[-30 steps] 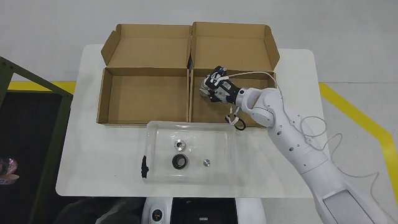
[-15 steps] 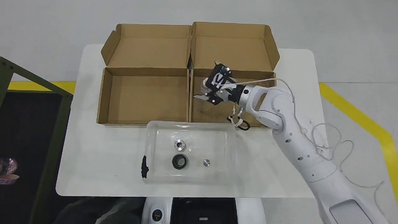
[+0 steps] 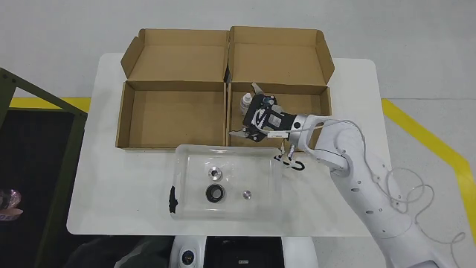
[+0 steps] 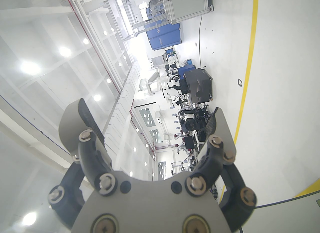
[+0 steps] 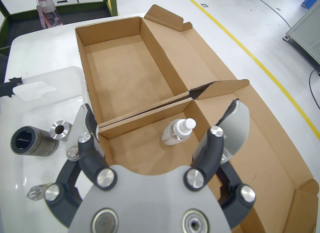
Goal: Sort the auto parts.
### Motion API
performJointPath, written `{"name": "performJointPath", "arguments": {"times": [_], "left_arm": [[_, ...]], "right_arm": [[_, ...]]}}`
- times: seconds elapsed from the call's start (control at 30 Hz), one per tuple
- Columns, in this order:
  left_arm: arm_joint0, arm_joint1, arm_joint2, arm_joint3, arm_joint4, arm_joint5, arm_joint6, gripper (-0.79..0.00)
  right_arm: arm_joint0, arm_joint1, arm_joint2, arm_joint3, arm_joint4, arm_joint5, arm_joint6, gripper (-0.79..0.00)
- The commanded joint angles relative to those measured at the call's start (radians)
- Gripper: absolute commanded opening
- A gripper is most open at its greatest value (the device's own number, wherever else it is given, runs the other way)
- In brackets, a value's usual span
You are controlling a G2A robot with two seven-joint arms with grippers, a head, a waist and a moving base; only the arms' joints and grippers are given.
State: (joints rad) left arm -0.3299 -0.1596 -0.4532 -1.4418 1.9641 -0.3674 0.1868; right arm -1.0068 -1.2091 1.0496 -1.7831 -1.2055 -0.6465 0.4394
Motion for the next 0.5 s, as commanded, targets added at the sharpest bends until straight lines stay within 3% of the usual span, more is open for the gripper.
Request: {"name": "performJointPath", "arguments": {"times": [0.0,0.47], "left_arm": [[0.000,0.000,0.000,0.000,0.000,0.000,0.000,0.000],[0.000,0.000,0.000,0.000,0.000,0.000,0.000,0.000]], "right_arm": [[-0.025,0.004,0.002,-0.029,-0.001,-0.008,0.008,0.000],[-0.191,0.031,-0.003,-0.205,-0.063,-0.071,0.070,0.000]]}}
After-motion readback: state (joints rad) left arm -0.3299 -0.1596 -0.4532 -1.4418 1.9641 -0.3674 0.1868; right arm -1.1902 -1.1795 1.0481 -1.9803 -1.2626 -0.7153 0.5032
